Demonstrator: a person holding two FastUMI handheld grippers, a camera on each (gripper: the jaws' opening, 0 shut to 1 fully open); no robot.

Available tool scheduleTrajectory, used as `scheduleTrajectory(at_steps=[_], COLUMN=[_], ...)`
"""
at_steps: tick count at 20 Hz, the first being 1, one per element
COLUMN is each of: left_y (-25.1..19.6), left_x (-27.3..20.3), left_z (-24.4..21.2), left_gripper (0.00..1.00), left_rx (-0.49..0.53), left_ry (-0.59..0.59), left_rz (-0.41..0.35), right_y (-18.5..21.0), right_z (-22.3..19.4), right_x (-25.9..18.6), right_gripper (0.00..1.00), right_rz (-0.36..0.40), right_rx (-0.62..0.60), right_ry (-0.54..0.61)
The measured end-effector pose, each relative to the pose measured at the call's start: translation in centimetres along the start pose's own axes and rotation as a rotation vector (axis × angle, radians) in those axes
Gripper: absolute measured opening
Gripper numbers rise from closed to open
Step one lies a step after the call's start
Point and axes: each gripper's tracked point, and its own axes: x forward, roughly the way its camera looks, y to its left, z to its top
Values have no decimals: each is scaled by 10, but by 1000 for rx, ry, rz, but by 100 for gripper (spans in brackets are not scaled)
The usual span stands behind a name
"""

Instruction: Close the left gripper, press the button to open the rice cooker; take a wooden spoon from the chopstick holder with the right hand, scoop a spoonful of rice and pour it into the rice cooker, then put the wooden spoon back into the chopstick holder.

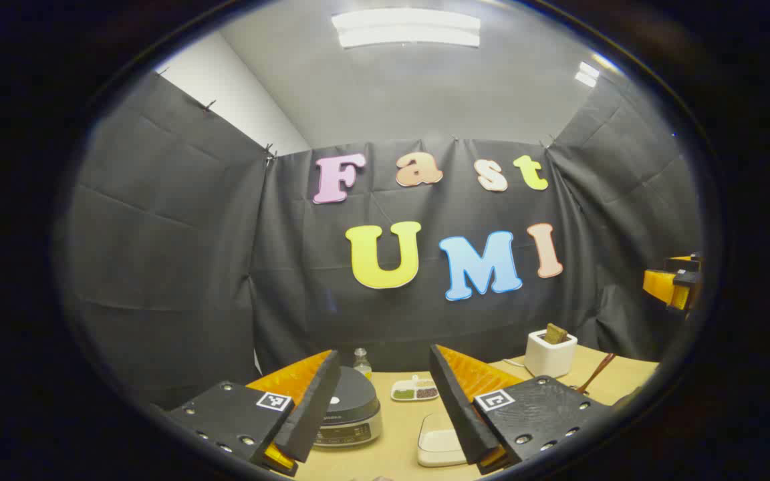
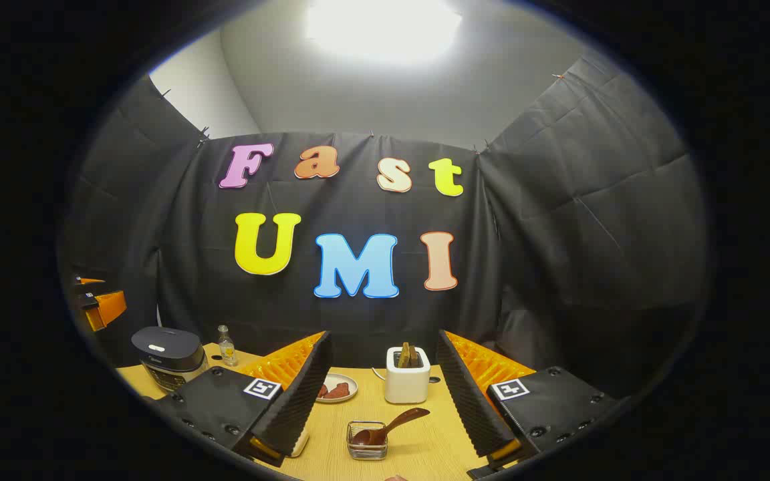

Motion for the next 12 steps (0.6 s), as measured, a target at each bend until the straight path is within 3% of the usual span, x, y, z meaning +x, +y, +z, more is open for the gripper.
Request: scheduleTrajectory(at_steps=[12], left_y=[1], left_x=[-4], left_z=[3], left_gripper=[82], left_rx=[3], left_ry=[1], left_rz=[12], right_y=[0], right_z=[1], right_x=[-1], right_gripper=[98], right_rz=[3], right_rx=[2], right_ry=[-7])
